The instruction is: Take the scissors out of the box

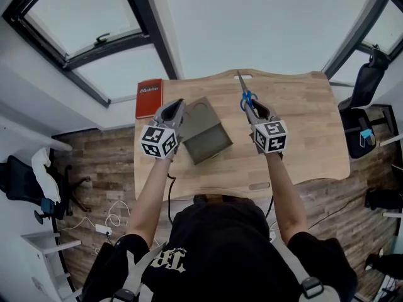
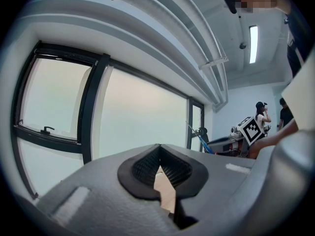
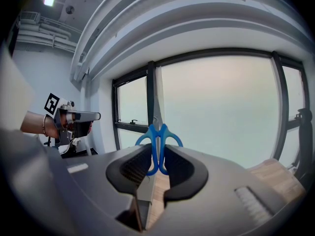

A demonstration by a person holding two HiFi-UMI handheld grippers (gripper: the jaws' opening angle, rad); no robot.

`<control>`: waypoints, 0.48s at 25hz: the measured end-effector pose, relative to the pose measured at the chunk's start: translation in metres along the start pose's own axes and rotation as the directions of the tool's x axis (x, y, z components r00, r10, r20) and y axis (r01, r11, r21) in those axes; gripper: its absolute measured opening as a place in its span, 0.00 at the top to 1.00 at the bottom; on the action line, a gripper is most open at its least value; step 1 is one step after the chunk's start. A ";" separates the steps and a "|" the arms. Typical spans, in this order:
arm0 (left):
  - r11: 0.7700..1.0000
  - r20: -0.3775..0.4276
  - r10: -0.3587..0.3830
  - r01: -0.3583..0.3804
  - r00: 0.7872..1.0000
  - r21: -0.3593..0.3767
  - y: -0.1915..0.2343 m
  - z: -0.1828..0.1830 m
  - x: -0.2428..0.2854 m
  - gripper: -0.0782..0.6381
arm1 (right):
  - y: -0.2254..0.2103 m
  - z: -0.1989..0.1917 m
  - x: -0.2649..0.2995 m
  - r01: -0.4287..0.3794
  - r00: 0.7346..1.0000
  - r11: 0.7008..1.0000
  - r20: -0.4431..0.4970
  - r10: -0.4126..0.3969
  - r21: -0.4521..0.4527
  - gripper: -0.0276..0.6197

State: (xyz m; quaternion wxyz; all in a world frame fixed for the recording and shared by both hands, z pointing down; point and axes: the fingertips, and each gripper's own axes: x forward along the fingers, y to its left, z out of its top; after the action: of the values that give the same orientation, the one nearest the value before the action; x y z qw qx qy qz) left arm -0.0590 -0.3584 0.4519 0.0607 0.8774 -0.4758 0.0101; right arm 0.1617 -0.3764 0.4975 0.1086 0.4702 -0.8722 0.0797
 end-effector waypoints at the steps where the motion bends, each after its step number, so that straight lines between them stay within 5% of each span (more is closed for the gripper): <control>1: 1.000 0.001 0.000 0.000 1.000 0.000 0.000 0.000 0.000 0.89 | 0.000 0.000 0.000 0.000 1.000 1.000 0.000 0.000 0.000 0.82; 12: 1.000 -0.001 -0.001 0.001 1.000 0.000 -0.003 0.001 -0.002 0.89 | 0.001 0.000 -0.003 -0.004 1.000 1.000 -0.001 0.004 -0.004 0.82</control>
State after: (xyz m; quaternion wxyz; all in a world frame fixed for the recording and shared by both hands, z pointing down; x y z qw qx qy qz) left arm -0.0578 -0.3556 0.4503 0.0608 0.8776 -0.4754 0.0106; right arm 0.1628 -0.3735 0.4966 0.1101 0.4681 -0.8733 0.0784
